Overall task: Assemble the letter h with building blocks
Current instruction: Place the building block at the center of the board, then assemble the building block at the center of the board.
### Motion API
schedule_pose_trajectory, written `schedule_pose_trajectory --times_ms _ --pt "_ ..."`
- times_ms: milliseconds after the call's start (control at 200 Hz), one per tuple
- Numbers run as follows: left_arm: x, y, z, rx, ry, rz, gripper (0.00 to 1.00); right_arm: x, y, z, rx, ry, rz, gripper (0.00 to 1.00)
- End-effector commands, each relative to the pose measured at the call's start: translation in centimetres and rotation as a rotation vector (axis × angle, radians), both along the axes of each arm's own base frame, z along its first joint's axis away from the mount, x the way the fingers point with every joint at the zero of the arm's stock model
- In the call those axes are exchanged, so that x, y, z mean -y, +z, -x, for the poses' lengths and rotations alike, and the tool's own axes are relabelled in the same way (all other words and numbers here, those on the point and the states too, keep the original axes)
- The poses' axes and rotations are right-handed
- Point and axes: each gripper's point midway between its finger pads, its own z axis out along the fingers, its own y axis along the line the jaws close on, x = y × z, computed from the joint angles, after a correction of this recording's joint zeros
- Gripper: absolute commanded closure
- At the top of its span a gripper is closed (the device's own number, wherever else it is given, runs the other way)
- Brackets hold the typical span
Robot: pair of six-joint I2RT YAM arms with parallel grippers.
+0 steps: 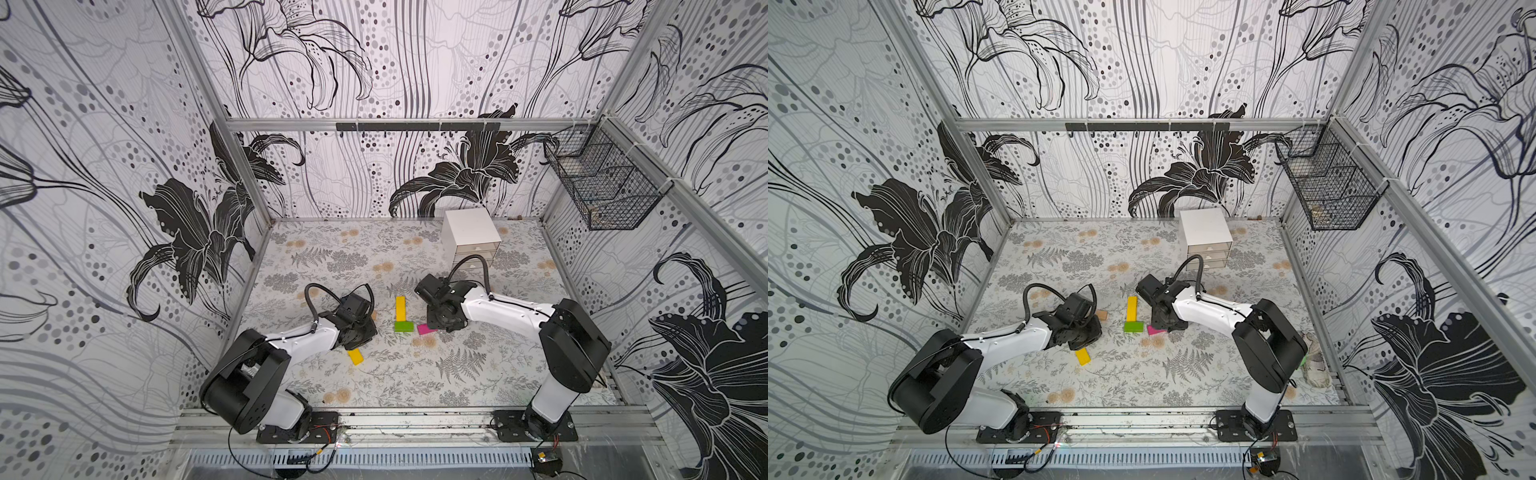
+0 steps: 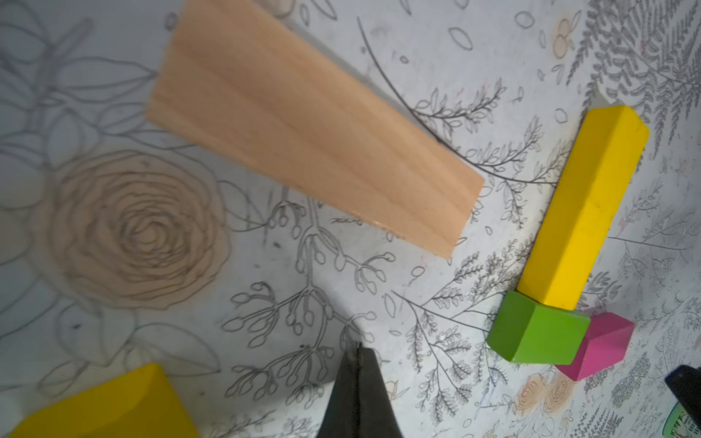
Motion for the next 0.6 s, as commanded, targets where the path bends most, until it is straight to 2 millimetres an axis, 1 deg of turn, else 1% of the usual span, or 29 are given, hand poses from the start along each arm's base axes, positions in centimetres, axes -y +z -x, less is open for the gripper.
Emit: schedule_pose_trajectory --times_ms 0,50,105,120,185,260,350,390,591 --pt "1.5 -0.1 -1.1 0.023 -0.006 0.046 1.00 1.8 -0.3 0.6 -0.018 -0.017 0.023 0.56" --pt "1.9 -0.2 -1.2 0.023 -0.009 0.051 1.00 2.2 -0.3 0.9 -0.022 -0.015 0.028 0.57" --pt "2.1 -0.4 -1.3 0.024 -0.011 0.055 1.00 2.9 -0.9 1.3 -0.036 -0.018 0.045 0.57" --pt "2.2 -0.4 -1.3 0.025 -0.012 0.057 1.00 2.9 -0.3 1.3 -0.023 -0.020 0.030 0.56" --pt "2.3 -0.5 -1.3 0.024 -0.013 0.057 1.00 3.3 -0.8 1.6 -0.036 -0.025 0.019 0.56" --pt "2.5 -0.8 -1.3 0.017 -0.018 0.057 1.00 3.1 -1.3 1.8 -0.052 -0.013 0.007 0.58" --pt "2.9 -0.9 -1.2 0.013 -0.031 0.060 1.00 2.6 -1.8 2.1 -0.067 0.000 -0.020 0.63" --pt "3.1 -1.0 -1.0 0.009 -0.037 0.061 1.00 2.5 -2.0 2.4 -0.072 -0.001 -0.032 0.66" --pt "4.4 -1.5 0.0 -0.004 -0.070 0.068 1.00 2.0 -1.8 4.9 -0.053 -0.004 -0.040 0.69"
